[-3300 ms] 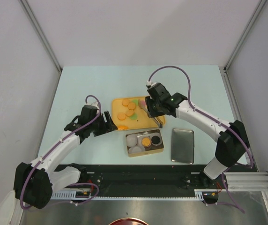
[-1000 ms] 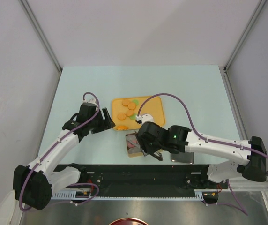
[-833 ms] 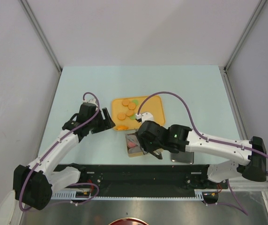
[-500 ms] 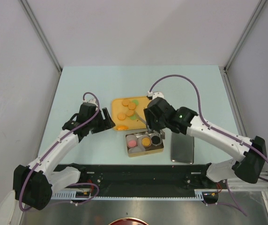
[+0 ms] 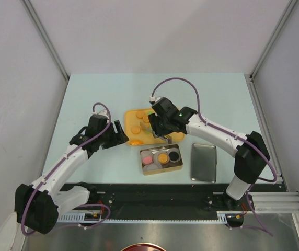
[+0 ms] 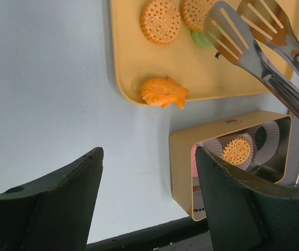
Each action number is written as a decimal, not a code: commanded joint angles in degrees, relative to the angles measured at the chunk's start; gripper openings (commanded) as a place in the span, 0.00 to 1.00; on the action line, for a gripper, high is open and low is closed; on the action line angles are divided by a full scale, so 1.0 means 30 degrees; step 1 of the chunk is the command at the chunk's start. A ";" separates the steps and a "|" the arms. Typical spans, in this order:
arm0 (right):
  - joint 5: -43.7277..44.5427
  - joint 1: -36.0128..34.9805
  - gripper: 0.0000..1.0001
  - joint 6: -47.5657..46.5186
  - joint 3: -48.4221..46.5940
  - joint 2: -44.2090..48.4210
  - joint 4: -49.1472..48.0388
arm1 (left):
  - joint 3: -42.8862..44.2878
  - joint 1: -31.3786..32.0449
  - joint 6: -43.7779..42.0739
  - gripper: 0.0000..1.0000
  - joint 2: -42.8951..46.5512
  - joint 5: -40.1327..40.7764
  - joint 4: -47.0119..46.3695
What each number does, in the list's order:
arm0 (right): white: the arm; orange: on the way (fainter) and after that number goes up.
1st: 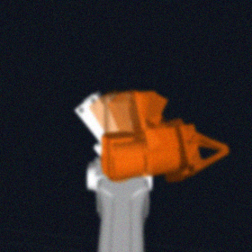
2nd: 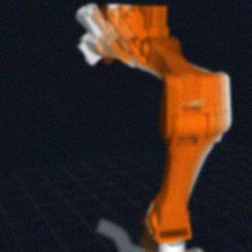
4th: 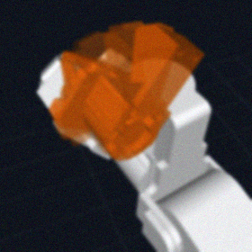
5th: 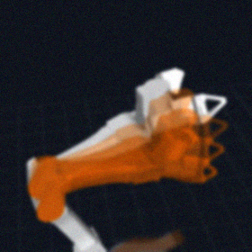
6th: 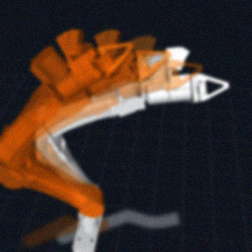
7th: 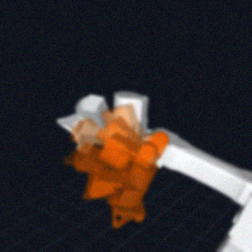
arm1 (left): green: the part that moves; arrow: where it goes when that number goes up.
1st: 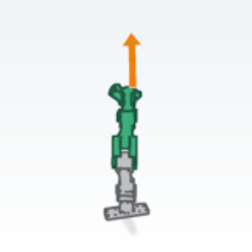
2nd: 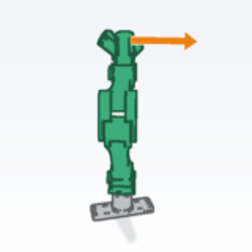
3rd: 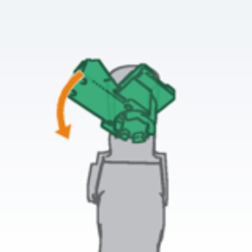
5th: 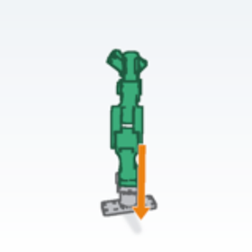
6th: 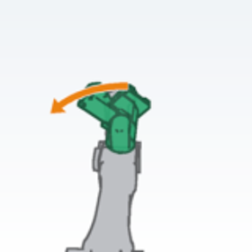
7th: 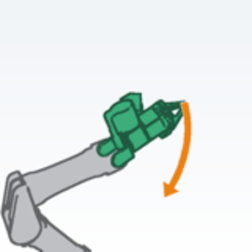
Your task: Pack the cookies
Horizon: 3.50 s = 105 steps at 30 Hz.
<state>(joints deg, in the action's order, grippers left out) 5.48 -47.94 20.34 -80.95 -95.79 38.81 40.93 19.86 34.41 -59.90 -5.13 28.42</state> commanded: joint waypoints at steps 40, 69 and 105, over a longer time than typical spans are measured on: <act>0.0107 0.0367 0.37 -0.0861 -0.1817 0.0549 -0.0017 | -0.0166 -0.0086 -0.0397 0.77 0.0015 -0.0342 -0.0452; 0.4649 -0.9183 0.36 0.5699 0.6445 1.1335 0.3822 | -0.0166 -0.0115 -0.0280 0.77 0.0249 0.0068 -0.0247; 0.4796 -1.0855 0.48 0.6873 0.6973 1.0485 0.3734 | -0.0312 -0.0115 -0.0280 0.77 0.0455 -0.0108 -0.0305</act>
<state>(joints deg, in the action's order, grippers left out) 17.78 -80.12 40.29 -59.18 -63.88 50.74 40.16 19.79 34.39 -59.88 -5.58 28.05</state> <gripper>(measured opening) 0.455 0.767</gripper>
